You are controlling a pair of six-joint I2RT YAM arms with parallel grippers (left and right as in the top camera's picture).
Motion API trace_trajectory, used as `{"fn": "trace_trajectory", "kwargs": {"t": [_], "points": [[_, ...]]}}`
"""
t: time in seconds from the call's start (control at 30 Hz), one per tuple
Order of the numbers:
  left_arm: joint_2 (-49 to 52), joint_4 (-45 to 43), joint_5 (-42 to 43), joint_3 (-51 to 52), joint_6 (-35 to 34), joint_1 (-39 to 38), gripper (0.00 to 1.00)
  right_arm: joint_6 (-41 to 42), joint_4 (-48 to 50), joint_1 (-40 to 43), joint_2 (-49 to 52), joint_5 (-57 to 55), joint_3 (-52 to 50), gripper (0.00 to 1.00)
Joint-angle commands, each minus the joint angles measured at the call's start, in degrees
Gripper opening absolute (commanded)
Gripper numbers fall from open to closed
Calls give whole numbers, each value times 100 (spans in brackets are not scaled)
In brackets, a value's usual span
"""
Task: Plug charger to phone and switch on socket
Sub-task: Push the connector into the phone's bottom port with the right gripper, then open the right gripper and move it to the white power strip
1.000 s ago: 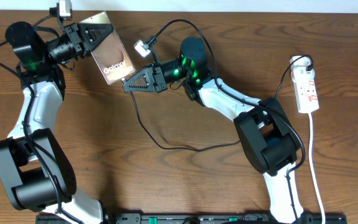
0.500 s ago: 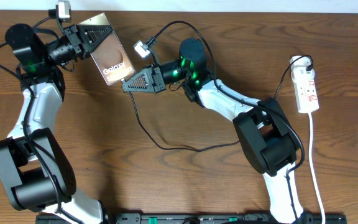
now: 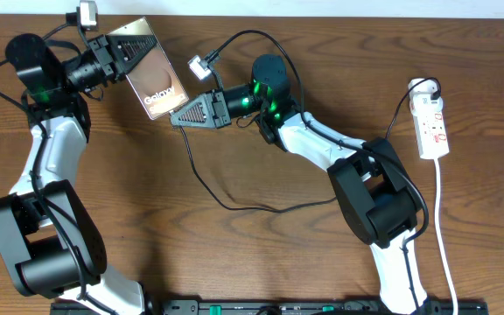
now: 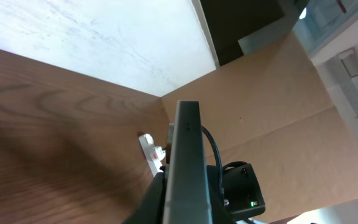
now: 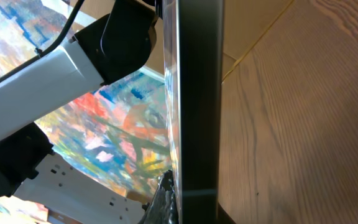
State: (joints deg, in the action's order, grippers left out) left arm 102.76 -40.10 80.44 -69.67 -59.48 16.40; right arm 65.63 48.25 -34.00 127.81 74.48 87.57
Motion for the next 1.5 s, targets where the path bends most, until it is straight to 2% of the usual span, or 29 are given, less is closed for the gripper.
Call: {"fn": "trace_trajectory", "kwargs": {"t": [0.0, 0.27, 0.33, 0.47, 0.5, 0.53, 0.57, 0.97, 1.13, 1.2, 1.3, 1.47], "points": [[-96, 13, 905, 111, 57, -208, 7, 81, 42, 105, -13, -1130, 72, 1], [-96, 11, 870, 111, 79, -223, 7, 81, 39, 105, -13, -1106, 72, 1], [-96, 11, 868, 111, 81, -223, 7, 79, 39, 105, -13, -1069, 72, 6], [-96, 13, 866, 111, 214, -223, 7, 72, 39, 105, -13, -935, 72, 37], [-96, 13, 868, 111, 262, -223, 7, 70, 39, 105, -13, -890, 72, 50], [-96, 13, 868, 111, 293, -223, 8, 48, 39, 105, -13, -835, 72, 92], [-96, 13, 866, 111, 293, -219, 8, 33, 37, 107, -13, -780, 72, 99], [-96, 39, 962, 111, 291, 175, 8, 26, 39, 181, -13, -216, 72, 99], [-96, 245, 960, 111, 289, 424, 7, -306, -184, 367, -13, 74, 72, 99], [-96, 382, 960, 111, 291, 509, 8, -485, -592, 459, -13, 101, 72, 99], [-96, 557, 957, 111, 289, 597, 7, -1021, -1749, 616, -13, -90, 72, 99], [-96, 664, 960, 111, 291, 608, 7, -2308, -4472, 839, -15, -1414, 72, 99]]}}
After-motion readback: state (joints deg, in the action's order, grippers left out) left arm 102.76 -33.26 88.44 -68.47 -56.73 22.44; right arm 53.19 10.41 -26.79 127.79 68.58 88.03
